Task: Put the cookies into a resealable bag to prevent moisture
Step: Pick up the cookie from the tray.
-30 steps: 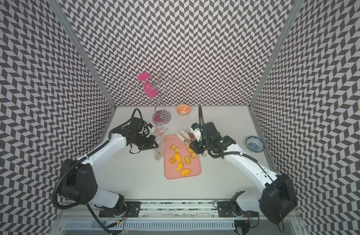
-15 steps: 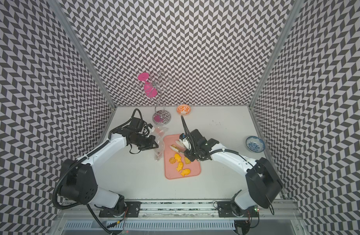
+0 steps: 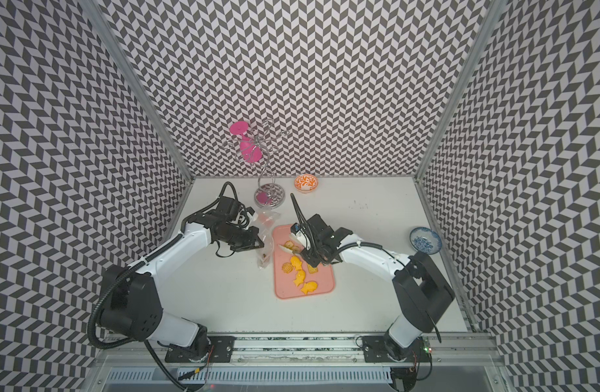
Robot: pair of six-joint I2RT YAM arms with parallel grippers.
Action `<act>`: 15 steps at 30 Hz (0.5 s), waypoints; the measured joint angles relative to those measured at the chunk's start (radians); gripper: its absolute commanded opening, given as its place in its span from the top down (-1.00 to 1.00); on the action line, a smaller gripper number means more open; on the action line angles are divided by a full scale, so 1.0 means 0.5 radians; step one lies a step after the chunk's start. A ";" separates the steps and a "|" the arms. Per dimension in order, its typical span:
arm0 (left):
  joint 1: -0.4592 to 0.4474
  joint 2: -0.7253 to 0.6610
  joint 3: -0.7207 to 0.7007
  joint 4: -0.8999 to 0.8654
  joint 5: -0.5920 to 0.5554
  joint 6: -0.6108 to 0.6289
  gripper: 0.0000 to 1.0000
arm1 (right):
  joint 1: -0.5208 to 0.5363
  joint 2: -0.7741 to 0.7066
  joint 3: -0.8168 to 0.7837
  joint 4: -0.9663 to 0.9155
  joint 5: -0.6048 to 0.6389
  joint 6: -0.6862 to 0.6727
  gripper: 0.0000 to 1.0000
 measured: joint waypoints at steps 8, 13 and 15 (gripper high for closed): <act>0.001 0.000 -0.037 0.002 0.000 0.005 1.00 | 0.010 0.066 0.040 -0.076 0.088 -0.010 0.10; 0.001 0.000 -0.053 0.005 0.000 0.005 1.00 | 0.022 0.079 0.094 -0.111 0.105 -0.010 0.21; 0.001 0.000 -0.053 0.006 0.000 0.005 1.00 | 0.024 0.086 0.106 -0.127 0.111 -0.011 0.24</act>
